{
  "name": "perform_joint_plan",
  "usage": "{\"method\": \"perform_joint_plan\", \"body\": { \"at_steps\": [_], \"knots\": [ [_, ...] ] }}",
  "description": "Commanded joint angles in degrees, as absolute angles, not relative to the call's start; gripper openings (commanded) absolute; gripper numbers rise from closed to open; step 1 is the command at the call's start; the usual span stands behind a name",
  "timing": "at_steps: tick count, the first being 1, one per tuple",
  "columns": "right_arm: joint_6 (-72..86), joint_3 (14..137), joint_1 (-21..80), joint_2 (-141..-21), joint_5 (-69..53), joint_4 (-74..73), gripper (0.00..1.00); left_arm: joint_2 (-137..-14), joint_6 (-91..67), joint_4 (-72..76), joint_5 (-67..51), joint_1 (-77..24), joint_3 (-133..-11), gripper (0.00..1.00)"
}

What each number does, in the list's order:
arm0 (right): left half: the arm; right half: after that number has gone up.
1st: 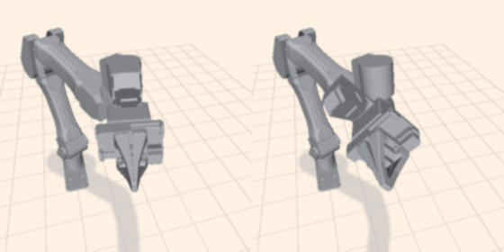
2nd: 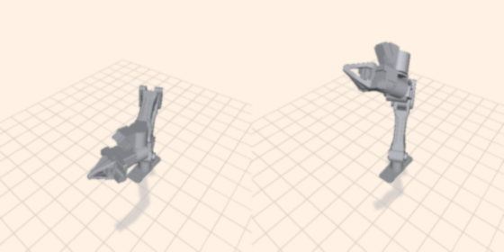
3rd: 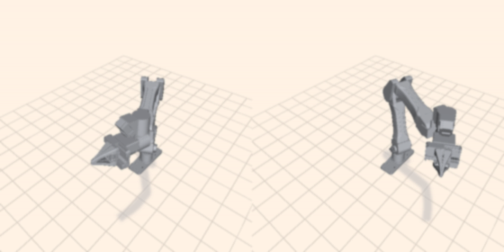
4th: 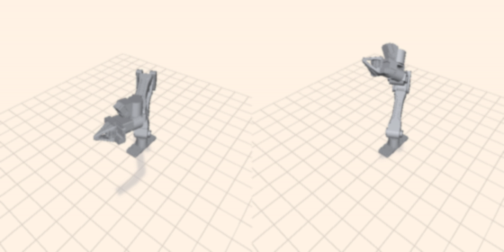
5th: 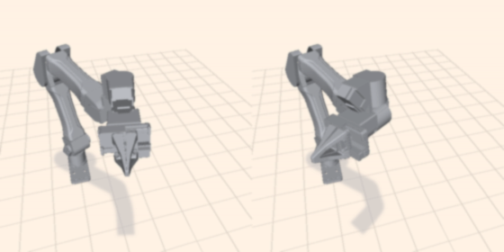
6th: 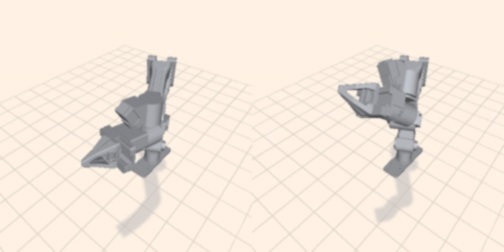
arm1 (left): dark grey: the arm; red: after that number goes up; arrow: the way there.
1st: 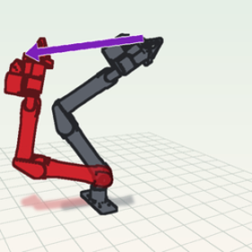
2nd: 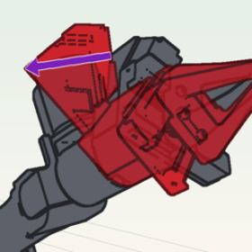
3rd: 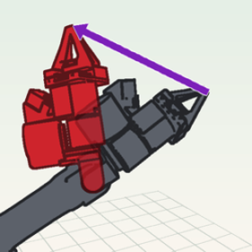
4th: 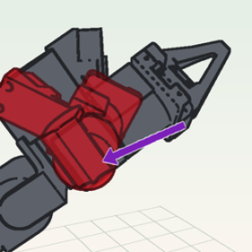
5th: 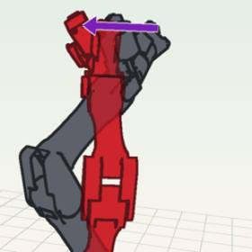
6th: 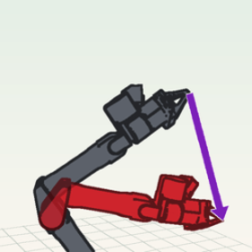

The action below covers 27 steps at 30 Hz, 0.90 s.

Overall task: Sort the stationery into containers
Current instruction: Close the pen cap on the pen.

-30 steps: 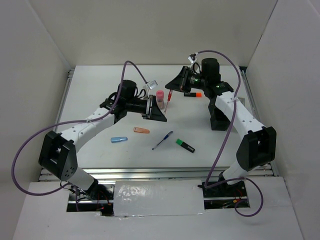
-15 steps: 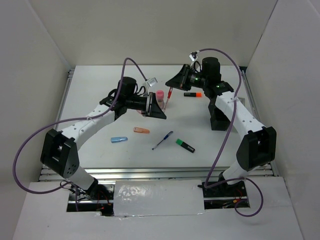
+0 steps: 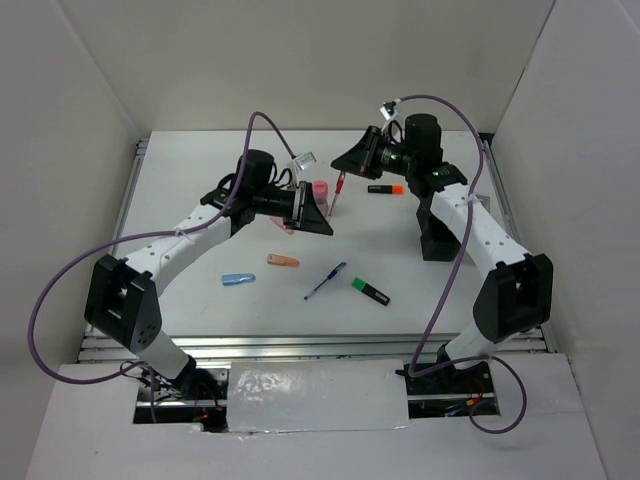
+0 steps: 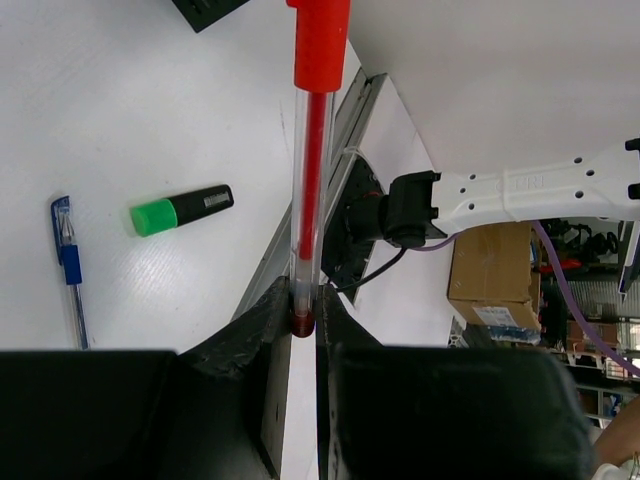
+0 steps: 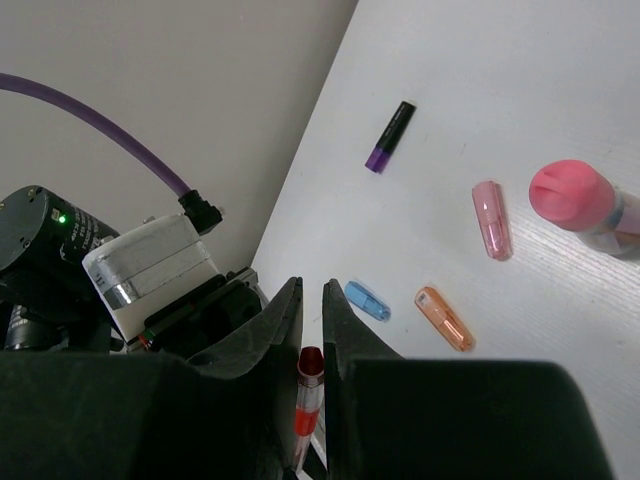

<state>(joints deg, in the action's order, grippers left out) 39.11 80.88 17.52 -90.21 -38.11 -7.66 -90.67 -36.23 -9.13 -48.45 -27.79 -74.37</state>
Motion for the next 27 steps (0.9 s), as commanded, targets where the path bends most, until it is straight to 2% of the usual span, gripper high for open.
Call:
{"method": "perform_joint_plan", "body": {
  "at_steps": [1, 10, 27],
  "knots": [
    [38.06, 76.47, 24.79, -88.68, -51.77, -21.62, 0.00, -89.83, -36.47, 13.18, -38.67, -24.17, -82.53, 0.00],
    [38.41, 81.38, 24.00, -90.79, -50.80, -22.24, 0.00, -88.33, -35.78, 12.48, -38.76, -24.35, -80.77, 0.00],
    [39.02, 78.75, 24.17, -89.74, -50.71, -21.89, 0.00, -87.98, -36.04, 13.27, -38.67, -23.47, -80.77, 0.00]
  ]
}}
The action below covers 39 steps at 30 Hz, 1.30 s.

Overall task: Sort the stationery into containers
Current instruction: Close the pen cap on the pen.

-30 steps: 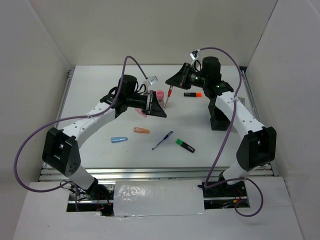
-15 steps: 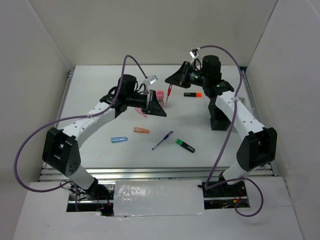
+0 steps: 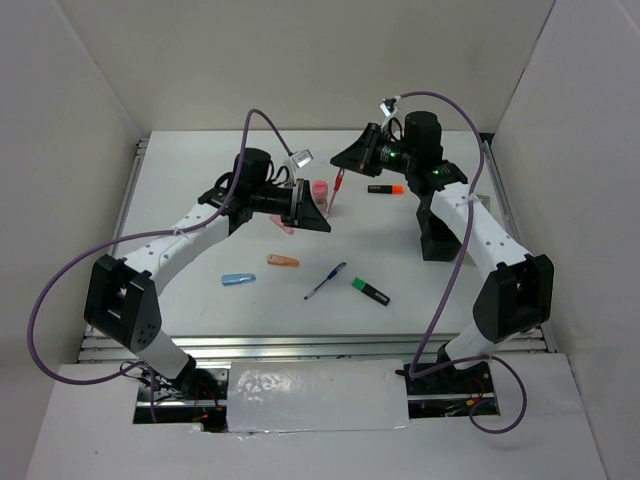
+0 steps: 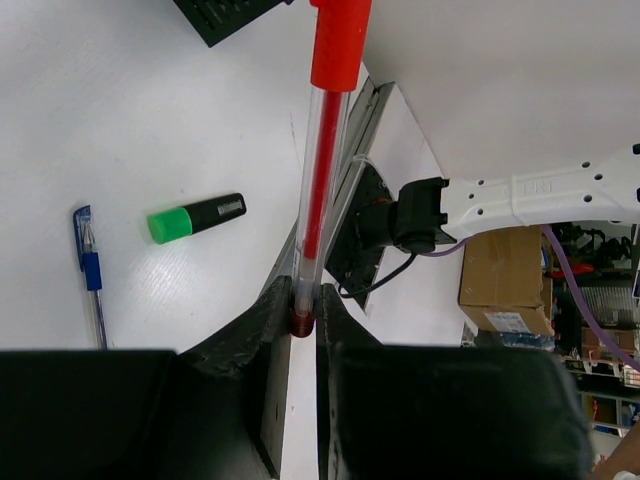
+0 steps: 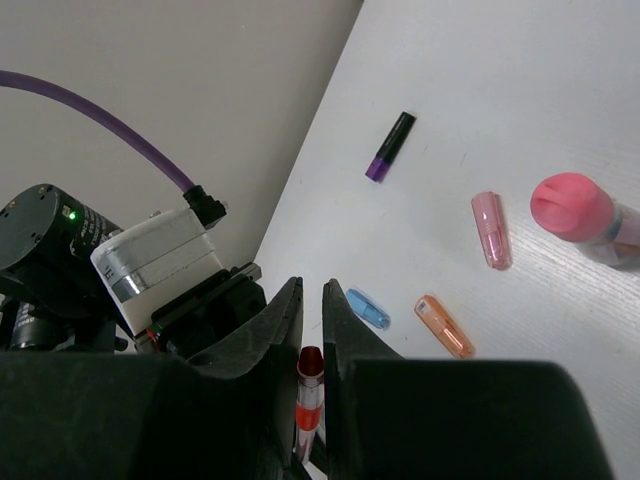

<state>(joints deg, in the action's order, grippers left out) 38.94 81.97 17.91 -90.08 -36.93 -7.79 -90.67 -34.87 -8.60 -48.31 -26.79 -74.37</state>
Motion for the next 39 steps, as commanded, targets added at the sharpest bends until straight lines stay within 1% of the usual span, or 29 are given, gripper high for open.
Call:
{"method": "perform_joint_plan", "body": {
  "at_steps": [1, 27, 32, 39],
  "knots": [
    [39.02, 77.88, 24.34, -89.74, -50.80, -21.88, 0.00, -88.07, -36.12, 13.36, -38.50, -23.47, -81.12, 0.00],
    [38.85, 76.11, 26.19, -89.12, -51.94, -21.27, 0.00, -93.51, -33.93, 13.45, -35.86, -23.47, -90.53, 0.00],
    [38.41, 78.22, 25.49, -89.47, -51.07, -22.06, 0.00, -92.55, -33.75, 13.27, -36.12, -23.55, -88.25, 0.00],
    [39.37, 81.56, 21.10, -90.97, -51.50, -22.32, 0.00, -89.04, -32.52, 12.22, -36.47, -23.47, -82.80, 0.00]
  ]
}}
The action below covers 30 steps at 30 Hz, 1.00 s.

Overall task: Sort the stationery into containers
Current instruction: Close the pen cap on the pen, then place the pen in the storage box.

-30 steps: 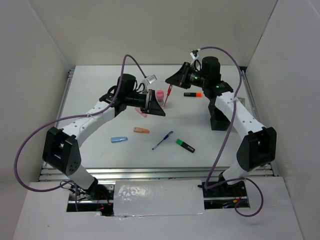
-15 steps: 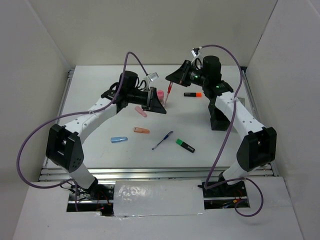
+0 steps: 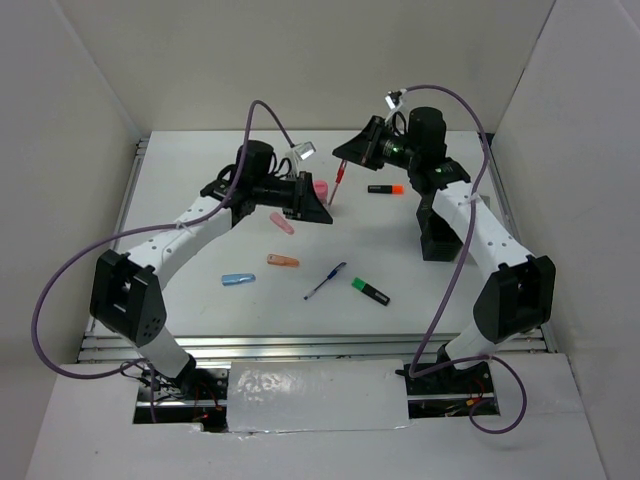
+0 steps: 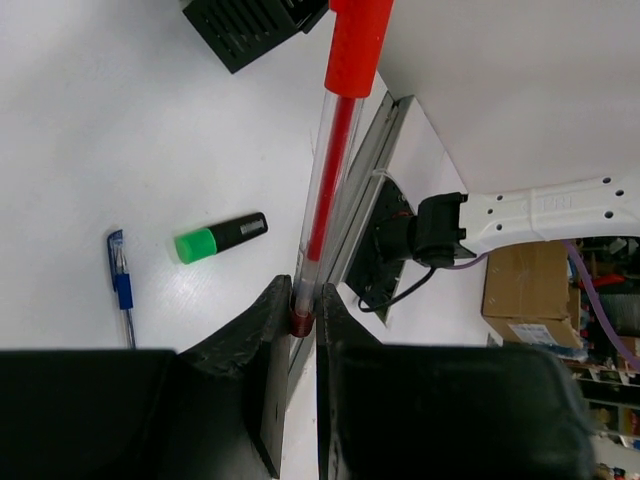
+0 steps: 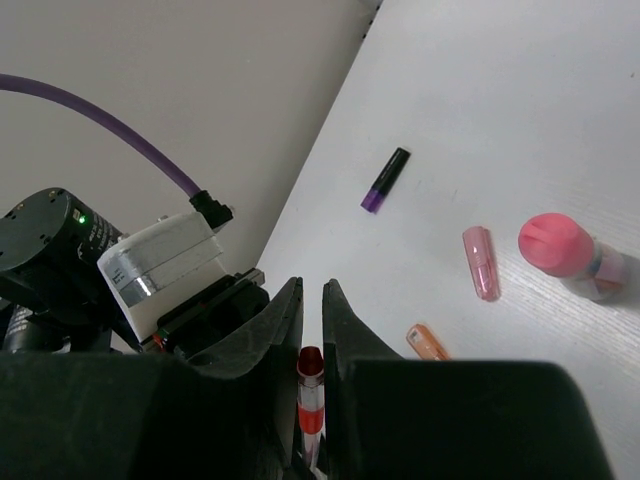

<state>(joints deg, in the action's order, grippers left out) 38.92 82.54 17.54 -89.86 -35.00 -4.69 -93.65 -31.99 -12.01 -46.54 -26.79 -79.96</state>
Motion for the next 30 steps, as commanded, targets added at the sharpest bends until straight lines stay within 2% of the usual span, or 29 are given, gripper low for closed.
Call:
{"method": "perform_joint_plan", "body": {
  "at_steps": [1, 8, 9, 10, 13, 16, 19, 22, 30],
  "knots": [
    [39.37, 81.91, 20.92, -91.05, -51.68, -22.41, 0.00, -88.86, -32.52, 12.13, -36.47, -23.55, -82.01, 0.00],
    [39.73, 82.62, 20.31, -90.62, -51.85, -21.97, 0.00, -88.07, -32.26, 11.25, -37.79, -24.08, -80.25, 0.01],
    [39.73, 82.79, 20.30, -90.70, -51.59, -22.06, 0.00, -88.15, -31.91, 10.64, -37.79, -24.08, -80.16, 0.05],
    [39.64, 82.97, 20.30, -90.70, -51.59, -22.15, 0.00, -88.07, -31.64, 10.29, -37.88, -24.08, -80.16, 0.16],
    [39.81, 83.76, 20.21, -90.88, -51.42, -22.06, 0.00, -88.59, -30.85, 8.35, -38.23, -24.26, -81.21, 0.40],
    [39.81, 84.98, 20.13, -91.49, -51.15, -22.24, 0.00, -88.95, -30.59, 8.00, -39.11, -24.70, -81.65, 0.53],
    [39.64, 86.39, 20.13, -92.11, -50.89, -22.41, 0.00, -88.77, -29.71, 7.56, -39.29, -25.40, -81.74, 0.62],
    [39.64, 87.19, 19.69, -92.37, -50.45, -22.50, 0.00, -88.33, -28.74, 6.68, -39.81, -26.28, -81.65, 0.68],
    [39.46, 92.80, 15.04, -94.22, -48.87, -22.06, 0.00, -84.65, -27.95, 4.57, -41.92, -28.47, -75.17, 0.68]
  ]
}}
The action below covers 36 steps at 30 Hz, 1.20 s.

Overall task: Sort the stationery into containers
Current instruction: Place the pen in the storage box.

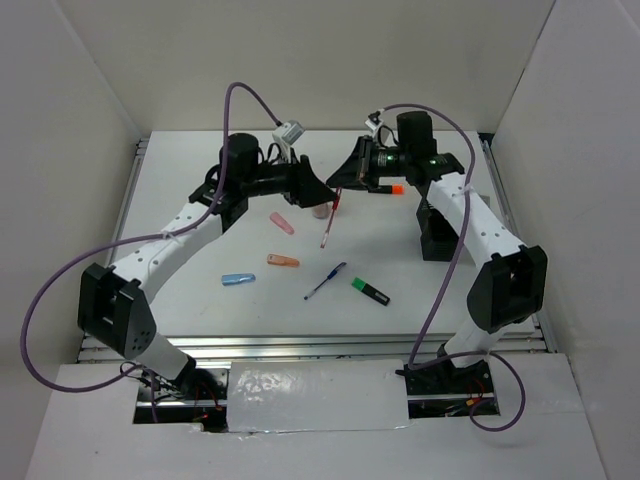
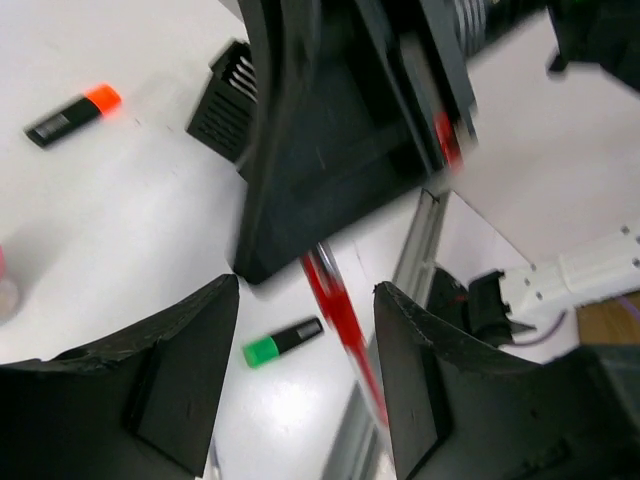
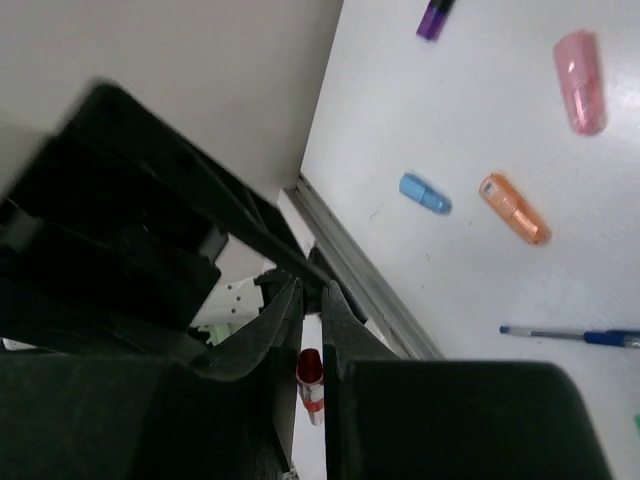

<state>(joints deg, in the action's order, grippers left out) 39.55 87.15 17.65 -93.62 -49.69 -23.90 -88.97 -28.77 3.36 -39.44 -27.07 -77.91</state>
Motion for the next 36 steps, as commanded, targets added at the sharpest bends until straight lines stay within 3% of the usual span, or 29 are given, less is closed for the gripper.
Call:
{"method": "perform_joint_plan", "body": {
  "at_steps": [1, 9, 15, 18, 20, 31, 36],
  "knots": [
    [39.46, 93.51, 14.68, -94.48, -48.87, -22.23, 0.00, -84.20, -28.47, 4.57, -42.01, -28.56, -74.28, 0.68],
    [32.89, 99.40, 8.36, -92.82, -46.15, -25.48, 0.00, -78.24, -25.06, 0.19, -40.87, -28.04, -69.17, 0.69],
    [17.42, 97.40, -2.80, -85.62, -33.16, -31.55, 0.00, -74.98, -20.48, -6.93, -37.97, -22.25, -69.26, 0.77],
    [11.53, 89.76, -7.81, -78.96, -23.31, -25.16, 0.00, -73.05, -20.74, -7.74, -35.87, -19.79, -67.68, 0.83],
    [8.71, 84.32, -9.57, -76.21, -17.79, -18.39, 0.00, -72.16, -20.92, -7.56, -34.37, -18.99, -66.63, 0.98],
    [0.62, 74.01, -11.34, -74.26, -1.77, 1.74, 0.00, -72.16, -21.45, -11.77, -15.84, -18.11, -66.79, 0.99],
    [-1.76, 72.33, -10.55, -77.95, -0.97, 5.45, 0.00, -73.21, -21.00, -13.18, -15.03, -17.67, -66.89, 0.99]
  ]
}}
